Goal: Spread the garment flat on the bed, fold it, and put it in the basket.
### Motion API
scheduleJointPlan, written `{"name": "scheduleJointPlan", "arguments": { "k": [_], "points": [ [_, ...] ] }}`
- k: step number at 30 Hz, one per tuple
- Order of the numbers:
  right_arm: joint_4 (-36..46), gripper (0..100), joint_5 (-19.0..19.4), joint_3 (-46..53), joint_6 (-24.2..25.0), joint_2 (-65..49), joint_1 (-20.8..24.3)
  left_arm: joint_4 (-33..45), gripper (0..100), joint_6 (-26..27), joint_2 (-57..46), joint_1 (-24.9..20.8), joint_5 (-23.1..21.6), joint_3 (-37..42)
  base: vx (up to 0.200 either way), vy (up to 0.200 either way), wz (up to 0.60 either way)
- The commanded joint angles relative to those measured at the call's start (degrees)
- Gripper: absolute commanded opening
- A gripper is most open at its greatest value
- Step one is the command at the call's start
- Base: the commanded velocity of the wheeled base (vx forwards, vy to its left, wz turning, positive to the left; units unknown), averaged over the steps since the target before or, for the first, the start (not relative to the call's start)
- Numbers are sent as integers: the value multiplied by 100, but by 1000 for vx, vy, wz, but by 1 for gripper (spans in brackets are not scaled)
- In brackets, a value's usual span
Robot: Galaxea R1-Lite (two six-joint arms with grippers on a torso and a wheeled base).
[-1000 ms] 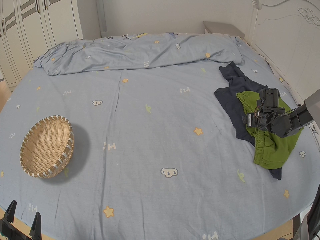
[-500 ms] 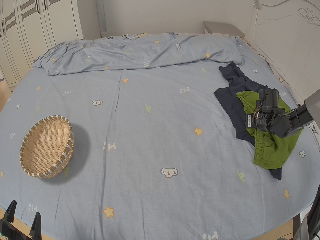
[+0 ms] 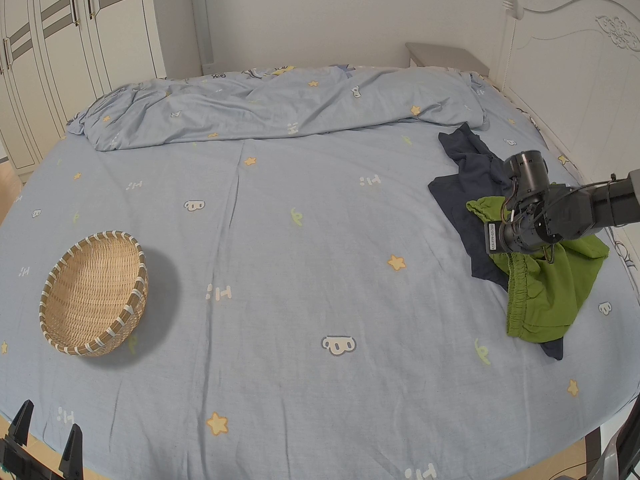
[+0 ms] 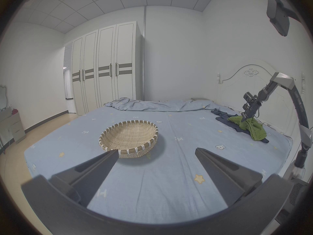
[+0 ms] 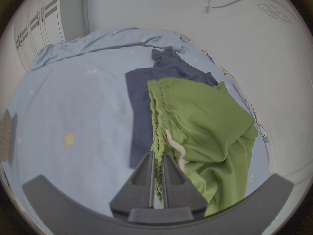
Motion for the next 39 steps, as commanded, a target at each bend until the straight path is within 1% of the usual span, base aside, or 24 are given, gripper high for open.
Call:
{"name": "scheduleJointPlan", "arguments": {
  "k": [1,5,7,10,11,12,13,14,15,16,17,20,22,23,26,33,37,38,39],
  "points": [
    [1028,0,245,-482,784,-1032,1120,-1,100,-2,-93,0,-2,57,0,0,0],
    [1063,0,245,-482,1197,-1102,1639,-1,100,-2,-93,0,7,57,0,0,0],
    [1046,0,245,-518,1214,-1093,1788,-1,100,-2,-93,0,-2,57,0,0,0],
    [1028,0,236,-746,1206,-935,2342,-1,100,-2,-93,0,7,48,0,0,0],
    [1028,0,236,-755,1206,-926,2368,-1,100,-2,-93,0,7,48,0,0,0],
    [1019,0,245,-992,1250,-742,2649,-1,100,-2,-93,0,-2,48,0,0,0],
    [1019,0,245,-992,1250,-742,2649,-1,100,-2,-93,0,-2,48,0,0,0],
    [1019,0,245,-1300,1302,-575,2948,-1,100,-2,-93,0,7,57,0,0,0],
    [1019,0,245,-1555,1390,-443,3150,-1,100,-2,-93,0,7,48,0,0,0],
    [1019,0,245,-1686,1434,-381,3238,-1,100,-2,-93,0,7,48,0,0,0],
    [1037,0,245,-2047,1540,-258,3440,-1,100,-2,-93,0,-2,57,0,0,0],
    [1072,0,245,-2732,1794,-91,3845,-1,100,-2,-93,0,-2,48,0,0,0],
    [1081,0,236,-2891,1882,-83,3959,-1,100,-2,-93,0,7,57,0,0,0],
    [1098,0,245,-3022,2005,-83,4126,-1,100,-2,-93,0,7,48,0,0,0],
    [1098,0,245,-2926,2041,-74,4205,-1,100,-2,-93,0,7,57,0,0,0],
    [1055,0,315,-2557,2067,260,4082,-1,100,-2,-93,0,-2,48,0,0,0],
    [1046,0,403,-2539,2067,568,4047,-1,100,-2,-93,0,-2,48,0,0,0],
    [1046,0,482,-2539,2067,673,4047,-1,100,-2,-93,0,7,57,0,0,0],
    [1046,100,526,-2548,2058,752,4056,-1,100,-2,-93,0,-2,57,0,0,0]
  ]
}}
